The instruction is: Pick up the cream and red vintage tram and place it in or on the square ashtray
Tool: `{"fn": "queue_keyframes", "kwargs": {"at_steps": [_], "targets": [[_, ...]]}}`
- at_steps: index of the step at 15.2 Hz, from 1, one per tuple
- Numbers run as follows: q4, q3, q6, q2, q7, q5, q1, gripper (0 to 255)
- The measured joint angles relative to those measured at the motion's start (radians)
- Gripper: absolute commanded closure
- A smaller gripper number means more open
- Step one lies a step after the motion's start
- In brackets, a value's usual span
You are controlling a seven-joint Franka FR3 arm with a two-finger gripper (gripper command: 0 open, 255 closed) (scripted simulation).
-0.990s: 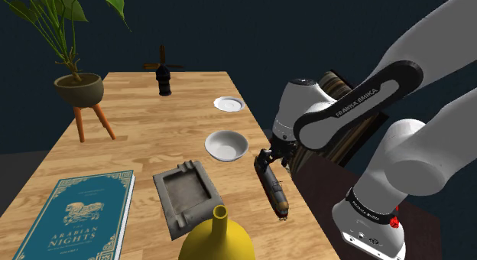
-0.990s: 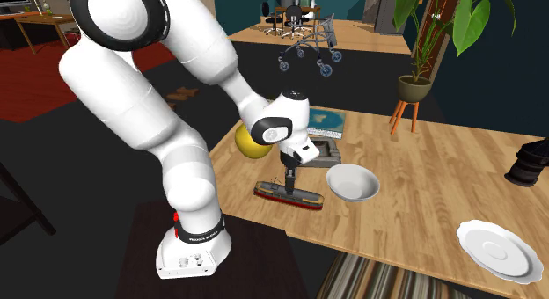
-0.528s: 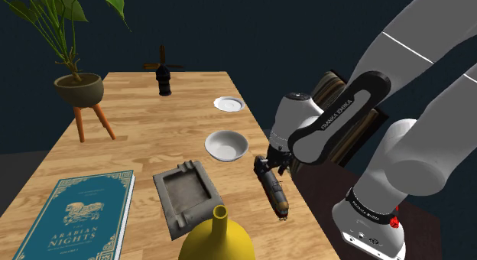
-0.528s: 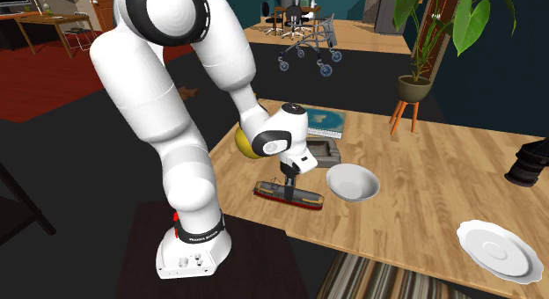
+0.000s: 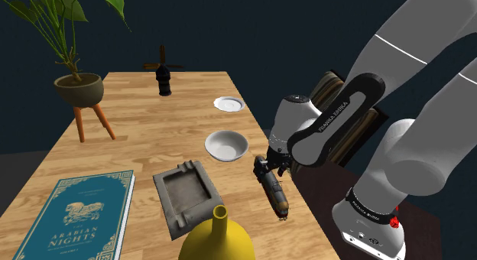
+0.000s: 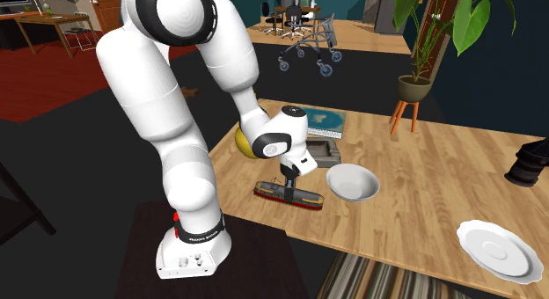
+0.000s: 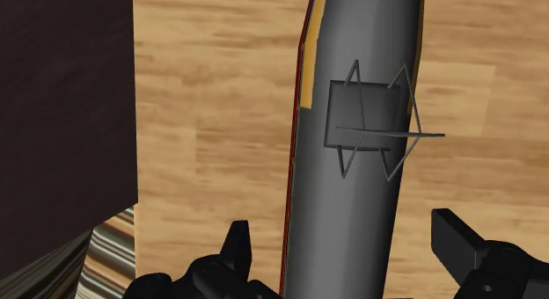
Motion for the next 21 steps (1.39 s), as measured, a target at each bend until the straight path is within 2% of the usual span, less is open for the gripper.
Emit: {"fn": "queue_keyframes", "kwargs": {"at_steps": [10, 21], "targets": [[0.000, 0.000, 0.000, 0.000, 0.000, 0.000, 0.000, 255], [0.007, -0.011, -0.240, -0.234, 0.014, -0.013, 0.002, 255]]}}
